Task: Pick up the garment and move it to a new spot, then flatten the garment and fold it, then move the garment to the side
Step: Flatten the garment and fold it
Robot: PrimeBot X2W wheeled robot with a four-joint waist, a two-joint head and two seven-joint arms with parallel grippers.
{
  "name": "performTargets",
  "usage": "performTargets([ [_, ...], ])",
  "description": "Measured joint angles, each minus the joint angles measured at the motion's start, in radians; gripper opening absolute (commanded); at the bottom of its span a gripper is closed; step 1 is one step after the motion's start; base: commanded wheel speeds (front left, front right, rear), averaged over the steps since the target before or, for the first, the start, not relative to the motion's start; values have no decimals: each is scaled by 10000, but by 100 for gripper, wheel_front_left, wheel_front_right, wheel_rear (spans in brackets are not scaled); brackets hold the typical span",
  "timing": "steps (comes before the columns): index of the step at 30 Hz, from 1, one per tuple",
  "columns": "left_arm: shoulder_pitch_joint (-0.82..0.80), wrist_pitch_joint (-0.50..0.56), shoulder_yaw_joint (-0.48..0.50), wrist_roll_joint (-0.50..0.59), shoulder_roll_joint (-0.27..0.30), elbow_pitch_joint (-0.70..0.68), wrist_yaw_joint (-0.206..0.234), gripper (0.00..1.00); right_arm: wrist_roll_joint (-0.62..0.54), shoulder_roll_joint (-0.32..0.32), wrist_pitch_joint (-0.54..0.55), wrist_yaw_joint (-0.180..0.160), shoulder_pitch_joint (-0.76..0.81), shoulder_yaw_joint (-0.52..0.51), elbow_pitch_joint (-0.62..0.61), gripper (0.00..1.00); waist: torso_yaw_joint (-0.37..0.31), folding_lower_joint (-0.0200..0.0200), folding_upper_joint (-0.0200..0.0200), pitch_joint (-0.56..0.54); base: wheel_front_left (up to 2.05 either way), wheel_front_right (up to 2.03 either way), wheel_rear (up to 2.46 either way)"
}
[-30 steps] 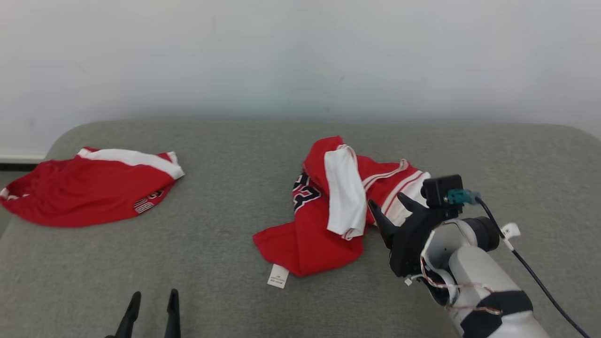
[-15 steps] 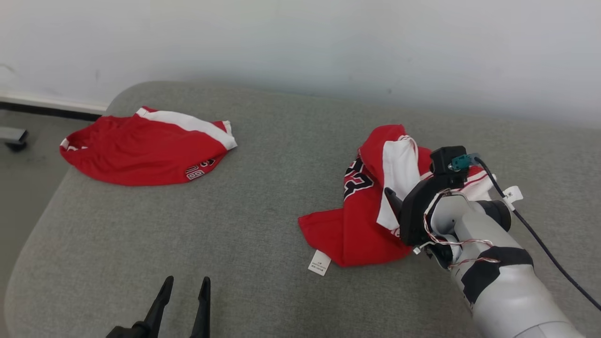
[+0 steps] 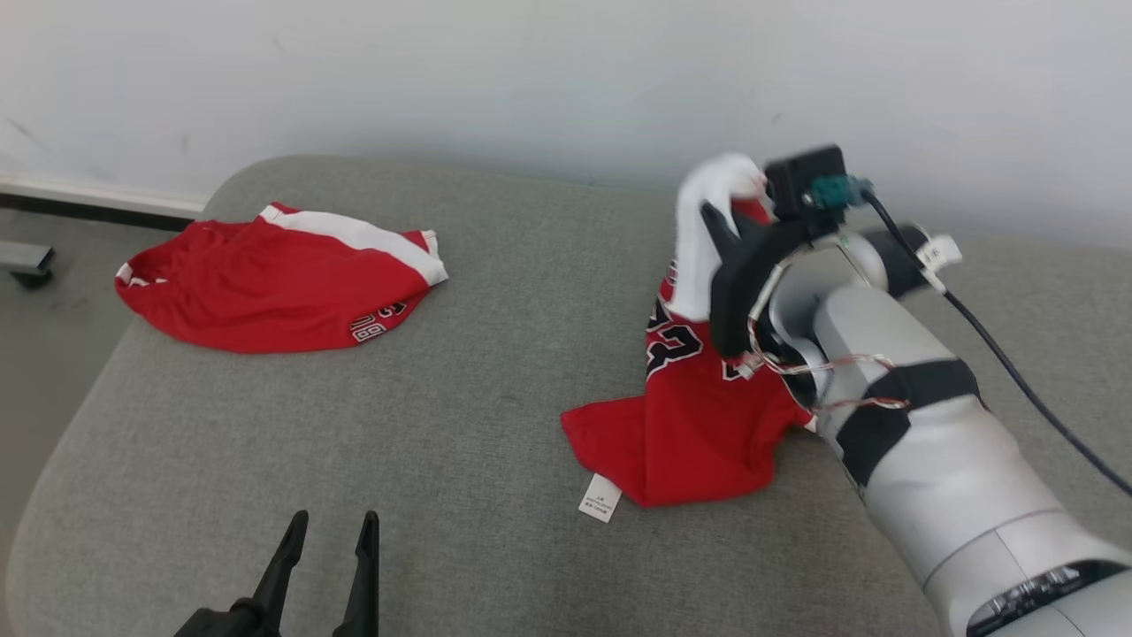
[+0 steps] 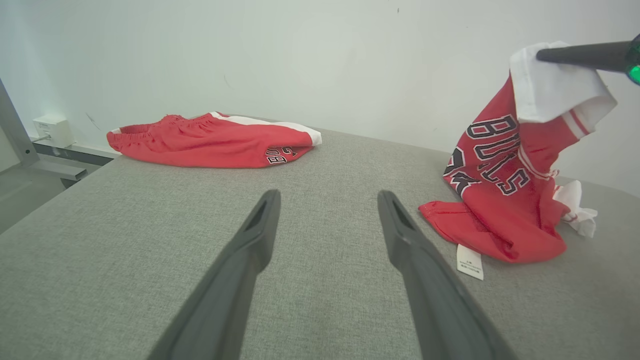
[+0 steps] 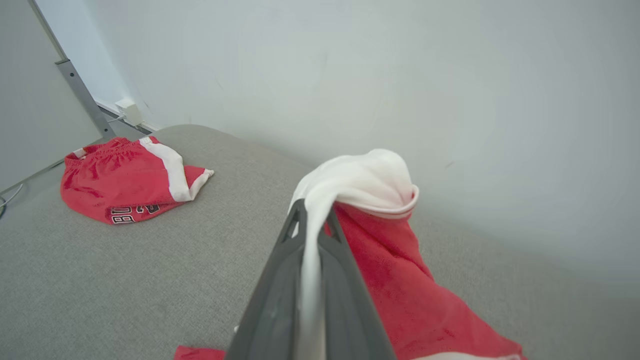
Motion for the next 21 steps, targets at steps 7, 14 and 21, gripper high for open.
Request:
performTargets([
  [7, 107, 0, 219, 0, 46, 167, 0, 100, 1601, 42, 88, 2, -1347, 1881, -1666, 0, -436, -1, -1, -372, 0, 0, 0],
  [14, -52, 0, 261, 2, 36, 127, 0, 100, 2757, 40, -731, 2, -2859, 2038, -1916, 0, -881, -1, -1, -521, 0, 0, 0],
  [21, -34, 0, 418, -10, 8, 33, 0, 100, 2637, -92, -560, 2, -2519, 2015, -407, 0, -1383, -1, -1, -529, 0, 0, 0],
])
